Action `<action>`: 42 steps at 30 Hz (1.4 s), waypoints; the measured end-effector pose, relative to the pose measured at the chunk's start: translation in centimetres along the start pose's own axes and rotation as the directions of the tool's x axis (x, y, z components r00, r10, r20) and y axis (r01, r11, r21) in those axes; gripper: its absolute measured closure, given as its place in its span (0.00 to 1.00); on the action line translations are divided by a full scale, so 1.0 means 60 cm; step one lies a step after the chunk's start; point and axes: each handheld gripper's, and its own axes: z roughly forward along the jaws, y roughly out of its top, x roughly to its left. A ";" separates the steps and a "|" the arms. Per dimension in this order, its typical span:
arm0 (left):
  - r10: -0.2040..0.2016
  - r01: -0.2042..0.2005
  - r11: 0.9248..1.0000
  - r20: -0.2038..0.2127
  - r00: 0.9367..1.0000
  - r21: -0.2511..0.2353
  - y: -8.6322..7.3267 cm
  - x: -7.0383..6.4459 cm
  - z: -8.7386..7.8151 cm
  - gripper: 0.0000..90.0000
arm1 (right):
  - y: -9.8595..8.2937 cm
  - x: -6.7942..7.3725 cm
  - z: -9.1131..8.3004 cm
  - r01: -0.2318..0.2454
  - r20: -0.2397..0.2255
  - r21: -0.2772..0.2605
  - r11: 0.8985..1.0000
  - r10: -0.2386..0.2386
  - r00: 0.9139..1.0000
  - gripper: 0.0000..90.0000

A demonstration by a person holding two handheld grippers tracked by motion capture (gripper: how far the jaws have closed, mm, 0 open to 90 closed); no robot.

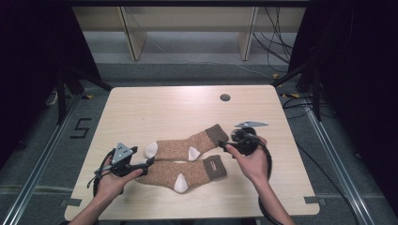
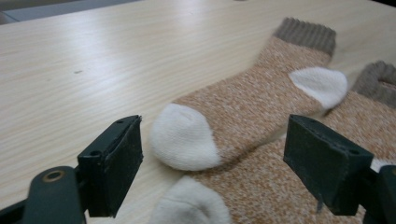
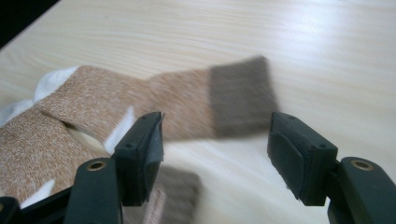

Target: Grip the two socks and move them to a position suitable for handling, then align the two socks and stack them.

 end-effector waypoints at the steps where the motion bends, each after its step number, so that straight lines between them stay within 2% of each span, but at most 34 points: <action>1: -0.002 0.002 1.000 -0.006 1.000 -0.001 0.000 0.002 -0.002 0.20 | -0.020 -0.024 -0.014 -0.005 0.011 -0.014 1.000 0.005 1.000 0.42; 2: -0.004 0.004 1.000 -0.010 1.000 -0.004 0.000 0.004 -0.003 0.20 | -0.020 -0.024 -0.014 -0.005 0.011 -0.014 1.000 0.005 1.000 0.42; 3: -0.005 0.005 1.000 -0.012 1.000 -0.008 -0.001 0.006 -0.004 0.20 | -0.030 -0.033 -0.021 -0.018 0.036 -0.010 1.000 0.018 0.999 0.42; 4: -0.005 0.005 1.000 -0.015 1.000 -0.006 -0.001 0.007 -0.004 0.20 | -0.040 -0.041 -0.024 -0.051 0.031 -0.020 0.998 0.052 0.998 0.42; 6: -0.006 0.006 1.000 -0.020 1.000 -0.004 -0.003 0.009 -0.003 0.20 | -0.056 -0.057 -0.030 -0.070 0.056 -0.026 0.997 0.071 0.996 0.43; 7: -0.004 0.004 1.000 -0.024 1.000 -0.004 -0.003 0.009 -0.003 0.20 | -0.062 -0.065 -0.034 -0.062 0.059 -0.036 0.997 0.064 0.996 0.43; 11: -0.008 0.008 1.000 -0.024 1.000 -0.014 -0.002 0.009 0.000 0.20 | -0.066 -0.069 -0.036 -0.064 0.073 -0.033 0.997 0.066 0.995 0.43; 12: -0.009 0.009 1.000 -0.021 1.000 -0.016 -0.001 0.009 0.000 0.20 | -0.066 -0.064 -0.037 -0.098 0.075 -0.027 0.995 0.100 0.992 0.43; 14: -0.008 0.007 1.000 -0.016 1.000 -0.020 0.001 0.010 0.002 0.20 | -0.064 -0.068 -0.032 -0.065 0.074 -0.028 0.997 0.067 0.995 0.44; 17: -0.004 0.004 1.000 -0.006 1.000 -0.019 0.007 0.012 0.005 0.22 | -0.057 -0.063 -0.025 -0.055 0.082 -0.028 0.998 0.057 0.995 0.45; 18: -0.006 0.006 1.000 -0.003 1.000 -0.020 0.010 0.012 0.006 0.23 | -0.054 -0.057 -0.023 -0.080 0.088 -0.014 0.997 0.081 0.993 0.45; 19: 0.001 -0.001 1.000 -0.005 1.000 -0.010 0.012 0.013 0.006 0.25 | -0.049 -0.060 -0.018 -0.037 0.082 -0.010 0.999 0.037 0.996 0.46; 20: 0.003 -0.003 1.000 0.001 1.000 0.003 0.016 0.013 0.009 0.27 | -0.040 -0.055 -0.009 -0.022 0.101 0.015 1.000 0.020 0.995 0.47; 21: 0.005 -0.005 1.000 0.006 1.000 0.008 0.018 0.014 0.012 0.27 | -0.040 -0.055 -0.009 -0.022 0.101 0.015 1.000 0.020 0.995 0.47; 22: 0.016 -0.017 0.999 0.013 1.000 0.042 0.024 0.017 0.015 0.28 | -0.036 -0.054 -0.004 -0.001 0.097 0.009 1.000 0.000 0.995 0.47; 23: 0.012 -0.013 0.998 0.013 1.000 0.061 0.028 0.019 0.019 0.30 | -0.021 -0.049 0.006 0.002 0.108 0.017 1.000 -0.004 0.994 0.48; 25: 0.006 -0.007 0.997 0.013 1.000 0.080 0.034 0.023 0.026 0.31 | -0.015 -0.048 0.011 0.005 0.111 0.020 1.000 -0.007 0.994 0.48; 26: 0.007 -0.009 0.994 0.019 1.000 0.112 0.038 0.026 0.031 0.32 | -0.008 -0.047 0.016 0.002 0.115 0.040 0.999 -0.007 0.993 0.48; 28: -0.006 0.002 0.989 0.029 1.000 0.147 0.044 0.032 0.044 0.33 | 0.006 -0.045 0.032 0.009 0.112 0.043 0.999 -0.013 0.994 0.48; 29: 0.000 -0.006 0.985 0.030 1.000 0.172 0.047 0.035 0.049 0.34 | 0.014 -0.043 0.042 0.022 0.119 0.044 0.999 -0.027 0.993 0.48; 32: 0.006 -0.013 0.979 0.032 0.999 0.206 0.048 0.043 0.066 0.35 | 0.028 -0.040 0.065 0.053 0.123 0.071 0.996 -0.062 0.990 0.48; 34: -0.010 0.001 0.972 0.037 0.999 0.236 0.046 0.049 0.078 0.37 | 0.033 -0.038 0.095 0.061 0.110 0.088 0.994 -0.070 0.991 0.48; 35: -0.018 0.010 0.969 0.031 0.999 0.246 0.046 0.053 0.084 0.37 | 0.033 -0.038 0.095 0.061 0.110 0.088 0.994 -0.070 0.991 0.48; 36: -0.018 0.011 0.967 0.025 1.000 0.255 0.044 0.056 0.088 0.38 | 0.034 -0.031 0.102 0.019 0.114 0.102 0.995 -0.031 0.993 0.49; 37: -0.003 -0.006 0.959 0.032 0.999 0.283 0.044 0.061 0.090 0.39 | 0.037 -0.037 0.109 0.077 0.124 0.111 0.991 -0.091 0.988 0.49; 38: -0.011 0.001 0.958 0.033 0.999 0.286 0.043 0.063 0.092 0.39 | 0.038 -0.034 0.115 0.063 0.124 0.121 0.991 -0.078 0.989 0.49; 39: -0.010 0.000 0.954 0.033 0.999 0.299 0.042 0.066 0.093 0.39 | 0.039 -0.033 0.119 0.066 0.128 0.122 0.990 -0.081 0.988 0.49; 40: -0.018 0.007 0.954 0.036 0.999 0.299 0.041 0.066 0.094 0.40 | 0.040 -0.032 0.123 0.062 0.126 0.127 0.990 -0.078 0.989 0.50; 41: -0.026 0.013 0.953 0.039 0.999 0.303 0.040 0.067 0.095 0.40 | 0.040 -0.035 0.129 0.089 0.119 0.122 0.989 -0.103 0.988 0.50; 42: -0.030 0.011 0.951 0.056 0.998 0.309 0.039 0.068 0.096 0.40 | 0.040 -0.035 0.135 0.084 0.121 0.130 0.988 -0.100 0.988 0.50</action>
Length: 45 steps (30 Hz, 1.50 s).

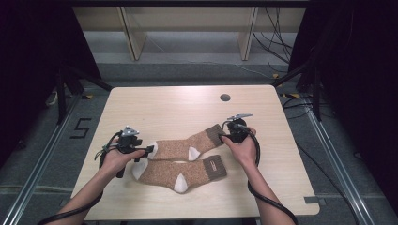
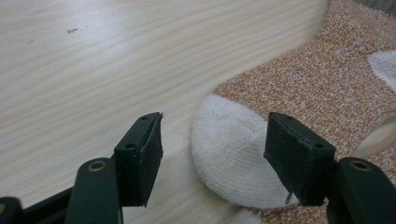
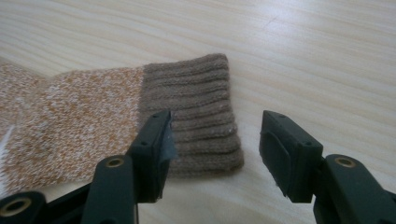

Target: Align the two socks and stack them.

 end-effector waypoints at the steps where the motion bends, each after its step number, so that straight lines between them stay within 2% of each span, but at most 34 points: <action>1: -0.012 0.012 1.000 0.007 1.000 -0.007 -0.001 0.000 0.003 0.40 | 0.000 0.003 0.003 -0.016 0.001 0.007 1.000 0.016 1.000 0.51; 4: -0.018 0.018 1.000 0.011 1.000 0.013 -0.003 0.002 0.009 0.44 | 0.000 0.004 0.011 -0.005 0.011 0.026 1.000 0.005 1.000 0.52; 6: -0.029 0.029 0.999 0.035 0.999 0.014 -0.003 0.003 0.013 0.47 | -0.002 0.003 0.016 -0.001 -0.002 0.027 1.000 0.001 1.000 0.54; 8: -0.014 0.012 0.999 0.040 0.999 0.032 -0.004 0.005 0.017 0.53 | -0.003 0.005 0.022 -0.002 0.008 0.023 1.000 0.002 1.000 0.57; 9: -0.008 0.007 0.999 0.040 0.999 0.033 -0.005 0.006 0.020 0.57 | -0.003 0.005 0.024 0.000 -0.012 0.033 0.999 0.000 1.000 0.58; 10: -0.007 0.005 0.999 0.041 0.999 0.038 -0.006 0.007 0.023 0.60 | -0.003 0.006 0.025 0.001 0.003 0.027 1.000 -0.001 1.000 0.60; 11: -0.007 0.006 0.999 0.046 0.999 0.040 -0.007 0.009 0.025 0.63 | -0.003 0.007 0.024 -0.009 0.001 0.039 0.999 0.009 1.000 0.62; 13: -0.012 0.010 0.999 0.047 0.999 0.040 -0.006 0.010 0.025 0.68 | -0.002 0.001 0.027 0.023 -0.008 0.030 0.999 -0.023 1.000 0.67; 15: -0.008 0.006 0.999 0.048 0.999 0.040 -0.004 0.010 0.025 0.75 | -0.003 -0.002 0.026 0.014 -0.017 0.050 0.999 -0.014 1.000 0.71; 16: -0.009 0.007 0.999 0.047 0.999 0.036 -0.003 0.010 0.025 0.78 | -0.004 -0.001 0.026 -0.011 -0.023 0.053 0.999 0.012 1.000 0.73; 18: -0.005 0.004 0.999 0.047 0.999 0.035 -0.002 0.010 0.025 0.84 | -0.004 -0.002 0.026 -0.007 -0.037 0.057 0.998 0.009 0.999 0.77; 19: -0.007 0.006 1.000 0.045 0.999 0.030 -0.001 0.010 0.026 0.86 | -0.004 -0.004 0.026 0.017 -0.034 0.052 0.999 -0.015 0.999 0.79; 20: -0.009 0.008 1.000 0.044 0.999 0.028 -0.001 0.010 0.026 0.89 | -0.005 -0.002 0.024 0.009 -0.027 0.055 0.998 -0.008 1.000 0.84; 23: -0.007 0.006 1.000 0.034 0.999 0.027 0.001 0.009 0.025 0.90 | -0.005 -0.001 0.024 0.013 -0.040 0.057 0.998 -0.011 0.999 0.87; 24: -0.010 0.009 1.000 0.045 0.999 0.021 0.002 0.010 0.025 0.91 | -0.005 0.004 0.021 -0.021 -0.051 0.077 0.997 0.025 0.998 0.88; 32: -0.019 0.020 1.000 0.044 0.999 -0.022 0.010 0.013 0.015 0.91 | -0.003 0.005 0.012 -0.016 -0.047 0.060 0.998 0.019 0.999 0.90; 34: -0.039 0.041 0.998 0.049 0.998 -0.045 0.015 0.013 0.010 0.91 | -0.003 0.006 0.007 -0.030 -0.060 0.058 0.998 0.034 0.998 0.90; 36: -0.041 0.045 0.997 0.052 0.998 -0.065 0.019 0.012 0.005 0.92 | -0.001 0.005 0.001 -0.021 -0.057 0.052 0.998 0.024 0.998 0.90; 37: -0.041 0.045 0.997 0.055 0.998 -0.070 0.020 0.012 0.003 0.92 | 0.000 0.007 -0.004 -0.028 -0.059 0.042 0.999 0.031 0.998 0.90; 38: -0.042 0.046 0.996 0.058 0.997 -0.080 0.023 0.011 -0.001 0.92 | 0.001 0.011 -0.009 -0.059 -0.063 0.046 0.997 0.062 0.996 0.90; 39: -0.040 0.046 0.995 0.064 0.997 -0.090 0.027 0.009 -0.007 0.92 | 0.003 0.008 -0.012 -0.031 -0.065 0.027 0.999 0.033 0.997 0.90; 44: -0.038 0.047 0.990 0.073 0.997 -0.131 0.036 0.002 -0.028 0.92 | 0.009 0.011 -0.037 -0.006 -0.075 -0.012 1.000 0.006 0.997 0.90; 45: -0.023 0.033 0.991 0.074 0.997 -0.133 0.038 0.001 -0.036 0.92 | 0.009 0.010 -0.039 -0.001 -0.075 -0.025 1.000 -0.001 0.997 0.90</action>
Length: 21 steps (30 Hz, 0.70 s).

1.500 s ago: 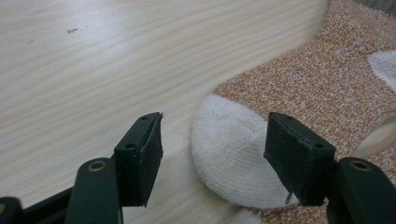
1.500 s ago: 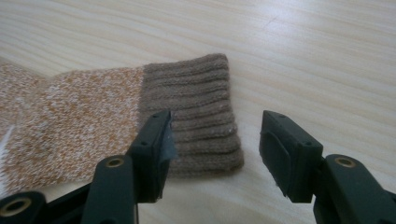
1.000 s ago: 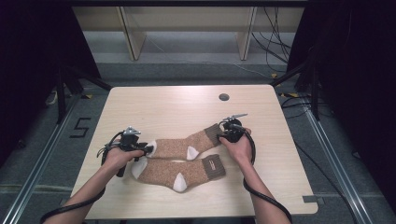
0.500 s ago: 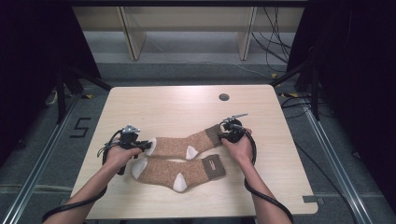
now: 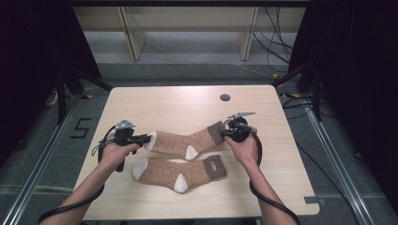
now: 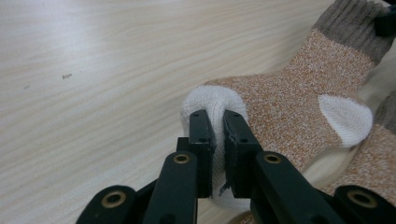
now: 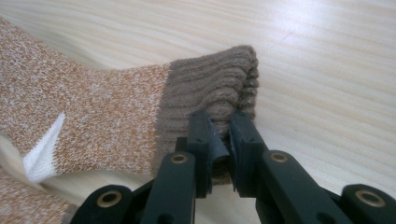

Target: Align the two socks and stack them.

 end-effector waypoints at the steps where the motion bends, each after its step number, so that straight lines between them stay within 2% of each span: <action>1: 0.003 -0.003 1.000 0.003 1.000 -0.002 0.001 -0.001 -0.003 0.92 | 0.001 -0.002 -0.006 0.034 0.004 -0.010 0.999 -0.034 0.999 0.90; 2: -0.006 0.006 1.000 0.007 1.000 -0.014 0.002 -0.004 -0.005 0.92 | 0.000 0.001 -0.011 0.012 0.003 -0.003 1.000 -0.012 1.000 0.90; 3: 0.009 -0.009 1.000 0.010 1.000 -0.004 0.003 -0.004 -0.010 0.92 | 0.000 0.004 -0.013 0.003 0.002 -0.004 1.000 -0.003 1.000 0.90; 4: 0.000 0.000 1.000 0.014 1.000 -0.018 0.004 -0.007 -0.013 0.92 | -0.001 0.001 -0.015 0.027 0.004 -0.023 0.999 -0.027 1.000 0.90; 5: 0.017 -0.016 1.000 0.012 1.000 -0.013 0.005 -0.007 -0.017 0.92 | -0.001 0.003 -0.018 0.021 0.005 -0.022 1.000 -0.021 1.000 0.90; 7: 0.013 -0.012 1.000 0.019 1.000 -0.024 0.006 -0.010 -0.022 0.92 | -0.002 0.007 -0.025 0.008 0.001 -0.017 1.000 -0.008 1.000 0.90; 8: 0.027 -0.027 1.000 0.019 0.999 -0.016 0.006 -0.010 -0.026 0.92 | -0.003 0.007 -0.028 0.012 -0.008 -0.016 1.000 -0.012 1.000 0.90; 11: 0.027 -0.026 0.999 0.025 0.999 -0.026 0.005 -0.016 -0.034 0.92 | -0.004 0.010 -0.038 0.039 0.000 -0.027 0.999 -0.039 0.999 0.90; 12: 0.030 -0.029 0.999 0.025 0.999 -0.025 0.004 -0.018 -0.039 0.92 | -0.006 0.014 -0.041 0.014 -0.006 -0.019 1.000 -0.014 1.000 0.90; 13: 0.037 -0.036 0.999 0.028 0.999 -0.024 0.003 -0.018 -0.041 0.92 | -0.007 0.014 -0.044 0.027 -0.018 -0.031 0.999 -0.028 0.999 0.90; 14: 0.039 -0.038 0.999 0.031 0.999 -0.023 0.002 -0.019 -0.045 0.92 | -0.008 0.014 -0.046 0.043 -0.004 -0.035 0.998 -0.043 0.999 0.90; 15: 0.044 -0.043 0.999 0.031 0.999 -0.027 -0.001 -0.022 -0.049 0.92 | -0.010 0.017 -0.050 0.029 -0.019 -0.032 0.999 -0.029 0.999 0.90; 16: 0.055 -0.055 0.998 0.033 0.998 -0.018 -0.002 -0.021 -0.053 0.92 | -0.013 0.019 -0.054 0.041 -0.018 -0.033 0.999 -0.042 0.999 0.90; 18: 0.047 -0.046 0.999 0.035 0.998 -0.029 -0.006 -0.025 -0.058 0.92 | -0.018 0.025 -0.059 0.028 -0.021 -0.036 0.999 -0.029 0.999 0.90; 19: 0.060 -0.059 0.998 0.038 0.997 -0.019 -0.007 -0.024 -0.062 0.92 | -0.021 0.025 -0.062 0.044 -0.022 -0.038 0.998 -0.045 0.999 0.90; 20: 0.053 -0.051 0.998 0.044 0.998 -0.028 -0.011 -0.027 -0.065 0.92 | -0.023 0.029 -0.067 0.026 -0.027 -0.023 0.999 -0.027 0.999 0.90; 21: 0.053 -0.052 0.998 0.040 0.998 -0.026 -0.013 -0.029 -0.067 0.92 | -0.026 0.030 -0.071 0.043 -0.018 -0.028 0.999 -0.043 0.999 0.90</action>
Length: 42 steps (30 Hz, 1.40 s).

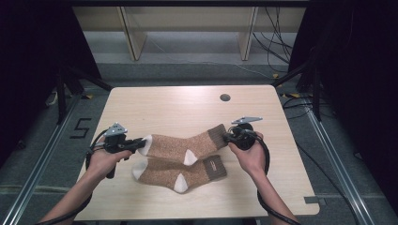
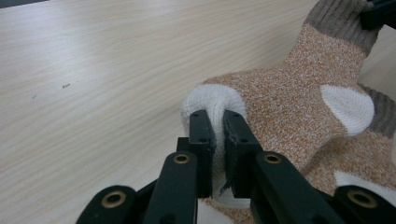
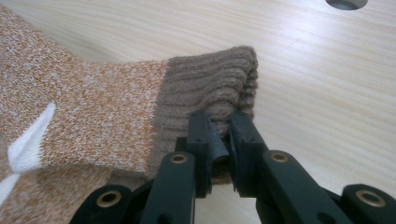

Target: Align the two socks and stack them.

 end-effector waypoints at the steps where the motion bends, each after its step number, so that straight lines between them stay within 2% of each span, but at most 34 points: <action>1: 0.002 -0.002 1.000 0.006 1.000 -0.001 -0.002 -0.002 -0.003 0.92 | -0.002 0.001 0.001 0.012 -0.002 -0.025 1.000 -0.012 1.000 0.90; 3: 0.008 -0.008 1.000 0.013 1.000 0.004 -0.007 -0.005 -0.009 0.92 | -0.008 0.006 -0.011 0.021 -0.010 -0.001 1.000 -0.021 1.000 0.90; 5: 0.018 -0.018 1.000 0.015 1.000 0.006 -0.013 -0.007 -0.014 0.92 | -0.010 0.007 -0.013 0.028 -0.008 -0.006 1.000 -0.028 1.000 0.90; 7: 0.011 -0.011 1.000 0.022 1.000 0.009 -0.017 -0.010 -0.018 0.92 | -0.016 0.012 -0.018 0.018 -0.011 0.003 1.000 -0.018 1.000 0.90; 14: 0.023 -0.024 0.999 0.033 0.999 0.031 -0.034 -0.015 -0.029 0.92 | -0.028 0.028 -0.030 0.052 -0.017 0.004 0.999 -0.052 0.998 0.90; 15: 0.031 -0.033 0.999 0.032 0.999 0.040 -0.037 -0.014 -0.031 0.92 | -0.031 0.029 -0.028 0.064 -0.017 -0.027 0.998 -0.065 0.998 0.90; 16: 0.014 -0.015 0.999 0.036 0.999 0.031 -0.040 -0.015 -0.031 0.92 | -0.032 0.031 -0.033 0.061 -0.019 0.010 0.998 -0.061 0.998 0.90; 17: 0.017 -0.018 0.999 0.036 0.999 0.036 -0.042 -0.014 -0.032 0.92 | -0.035 0.031 -0.033 0.079 -0.024 -0.006 0.997 -0.080 0.997 0.90; 18: 0.015 -0.017 0.999 0.044 0.999 0.039 -0.044 -0.013 -0.033 0.92 | -0.037 0.037 -0.038 0.053 -0.024 0.022 0.998 -0.052 0.998 0.90; 19: 0.011 -0.012 0.999 0.042 0.999 0.039 -0.047 -0.014 -0.033 0.92 | -0.039 0.037 -0.038 0.067 -0.027 0.015 0.998 -0.067 0.997 0.90; 20: 0.014 -0.015 0.999 0.038 0.999 0.047 -0.048 -0.014 -0.034 0.92 | -0.044 0.041 -0.035 0.059 -0.021 -0.011 0.998 -0.059 0.998 0.90; 21: 0.011 -0.013 0.999 0.042 0.999 0.046 -0.051 -0.014 -0.034 0.92 | -0.044 0.041 -0.040 0.069 -0.030 0.027 0.997 -0.068 0.997 0.90; 22: 0.012 -0.014 0.999 0.044 0.999 0.051 -0.053 -0.013 -0.035 0.92 | -0.046 0.041 -0.038 0.084 -0.026 0.013 0.996 -0.084 0.996 0.90; 24: 0.020 -0.023 0.997 0.044 0.999 0.069 -0.058 -0.012 -0.036 0.92 | -0.052 0.047 -0.037 0.074 -0.036 0.021 0.997 -0.073 0.997 0.90; 25: 0.009 -0.011 0.998 0.043 0.999 0.064 -0.061 -0.013 -0.036 0.92 | -0.056 0.052 -0.037 0.059 -0.040 0.023 0.998 -0.058 0.998 0.90; 26: 0.006 -0.009 0.998 0.045 0.999 0.067 -0.064 -0.013 -0.036 0.92 | -0.057 0.050 -0.038 0.088 -0.039 0.029 0.996 -0.086 0.995 0.90; 27: 0.001 -0.005 0.997 0.051 0.999 0.076 -0.066 -0.012 -0.036 0.92 | -0.059 0.051 -0.039 0.083 -0.046 0.046 0.995 -0.081 0.996 0.90; 28: 0.003 -0.007 0.997 0.047 0.999 0.077 -0.068 -0.011 -0.036 0.92 | -0.063 0.053 -0.036 0.083 -0.048 0.023 0.996 -0.082 0.995 0.90; 30: 0.013 -0.016 0.995 0.039 0.999 0.094 -0.073 -0.008 -0.037 0.92 | -0.063 0.050 -0.036 0.129 -0.058 0.034 0.991 -0.127 0.990 0.90; 31: 0.000 -0.004 0.996 0.043 0.999 0.091 -0.075 -0.008 -0.036 0.92 | -0.067 0.056 -0.036 0.094 -0.048 0.042 0.995 -0.092 0.995 0.90; 32: 0.007 -0.011 0.995 0.043 0.999 0.102 -0.076 -0.007 -0.037 0.92 | -0.068 0.058 -0.033 0.092 -0.056 0.032 0.995 -0.090 0.994 0.90; 33: -0.001 -0.003 0.995 0.042 0.999 0.100 -0.078 -0.008 -0.036 0.92 | -0.068 0.058 -0.034 0.104 -0.059 0.047 0.994 -0.101 0.993 0.90; 34: 0.008 -0.013 0.993 0.040 0.999 0.117 -0.080 -0.007 -0.037 0.92 | -0.070 0.058 -0.030 0.129 -0.053 0.028 0.991 -0.127 0.990 0.90; 35: -0.002 -0.003 0.994 0.038 0.999 0.112 -0.082 -0.008 -0.036 0.92 | -0.070 0.060 -0.032 0.123 -0.055 0.056 0.991 -0.120 0.991 0.90; 36: 0.008 -0.013 0.991 0.040 0.999 0.132 -0.085 -0.005 -0.036 0.92 | -0.073 0.062 -0.029 0.118 -0.056 0.054 0.992 -0.115 0.992 0.90; 37: -0.006 0.001 0.993 0.037 0.999 0.119 -0.087 -0.007 -0.033 0.92 | -0.073 0.062 -0.028 0.120 -0.065 0.066 0.991 -0.115 0.991 0.90; 38: -0.007 0.002 0.991 0.038 0.999 0.133 -0.090 -0.005 -0.032 0.92 | -0.075 0.063 -0.027 0.121 -0.066 0.057 0.991 -0.118 0.991 0.90; 39: 0.001 -0.006 0.990 0.038 0.999 0.139 -0.092 -0.003 -0.032 0.92 | -0.075 0.063 -0.026 0.121 -0.073 0.076 0.990 -0.115 0.991 0.90; 40: -0.005 0.001 0.990 0.032 0.999 0.140 -0.093 -0.003 -0.031 0.92 | -0.076 0.062 -0.025 0.137 -0.076 0.072 0.988 -0.132 0.988 0.90; 41: -0.002 -0.004 0.988 0.039 0.999 0.155 -0.094 0.000 -0.031 0.92 | -0.079 0.066 -0.024 0.095 -0.067 0.068 0.993 -0.091 0.994 0.89; 42: -0.004 -0.001 0.988 0.035 0.999 0.154 -0.096 0.000 -0.030 0.92 | -0.079 0.067 -0.026 0.093 -0.073 0.091 0.992 -0.086 0.994 0.89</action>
